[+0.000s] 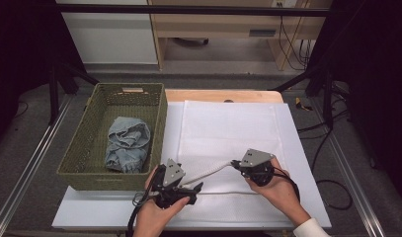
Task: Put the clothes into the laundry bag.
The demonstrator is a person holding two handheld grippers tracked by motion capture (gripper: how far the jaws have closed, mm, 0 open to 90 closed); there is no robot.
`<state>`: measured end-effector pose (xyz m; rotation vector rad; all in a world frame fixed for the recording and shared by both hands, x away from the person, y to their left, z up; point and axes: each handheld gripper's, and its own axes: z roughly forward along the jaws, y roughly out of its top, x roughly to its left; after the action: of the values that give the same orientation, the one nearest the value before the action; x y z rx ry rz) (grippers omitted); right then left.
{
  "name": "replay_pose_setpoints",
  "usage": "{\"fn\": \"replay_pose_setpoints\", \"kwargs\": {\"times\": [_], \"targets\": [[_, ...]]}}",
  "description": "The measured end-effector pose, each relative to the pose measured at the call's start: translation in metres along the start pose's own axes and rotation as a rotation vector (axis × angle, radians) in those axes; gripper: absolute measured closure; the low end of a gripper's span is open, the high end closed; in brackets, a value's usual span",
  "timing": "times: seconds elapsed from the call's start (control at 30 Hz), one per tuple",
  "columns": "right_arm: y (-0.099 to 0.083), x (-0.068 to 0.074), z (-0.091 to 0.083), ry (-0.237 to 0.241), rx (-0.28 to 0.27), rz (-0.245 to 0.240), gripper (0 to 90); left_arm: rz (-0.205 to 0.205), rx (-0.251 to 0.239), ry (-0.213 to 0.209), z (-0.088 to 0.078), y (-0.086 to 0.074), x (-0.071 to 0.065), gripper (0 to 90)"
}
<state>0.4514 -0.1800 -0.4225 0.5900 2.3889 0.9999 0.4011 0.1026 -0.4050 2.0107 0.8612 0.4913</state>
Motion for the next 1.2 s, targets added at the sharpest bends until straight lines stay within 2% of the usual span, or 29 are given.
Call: {"fn": "replay_pose_setpoints", "kwargs": {"times": [0.17,0.37,0.63,0.67,0.93,1.07,1.2], "targets": [[0.003,0.002,0.002,-0.005,0.009,-0.017,90.0,-0.014,0.028,0.043,-0.008,0.015,0.012,11.1],[0.007,0.004,0.002,-0.026,-0.012,-0.023,90.0,-0.036,0.047,0.076,-0.015,0.031,0.029,11.1],[0.006,0.004,-0.001,-0.016,-0.033,-0.011,90.0,0.009,0.078,0.113,-0.022,0.043,0.043,11.1],[0.005,0.004,-0.001,-0.017,-0.034,-0.008,90.0,0.008,0.072,0.124,-0.022,0.044,0.044,11.0],[0.002,0.005,-0.001,-0.014,-0.037,-0.002,90.0,0.030,0.116,0.159,-0.030,0.051,0.056,11.1],[0.001,0.007,0.000,0.011,-0.024,-0.010,90.0,0.041,0.130,0.171,-0.034,0.052,0.062,11.8],[0.001,0.008,0.000,0.014,-0.023,-0.020,90.0,0.043,0.139,0.183,-0.039,0.052,0.068,11.7]]}}
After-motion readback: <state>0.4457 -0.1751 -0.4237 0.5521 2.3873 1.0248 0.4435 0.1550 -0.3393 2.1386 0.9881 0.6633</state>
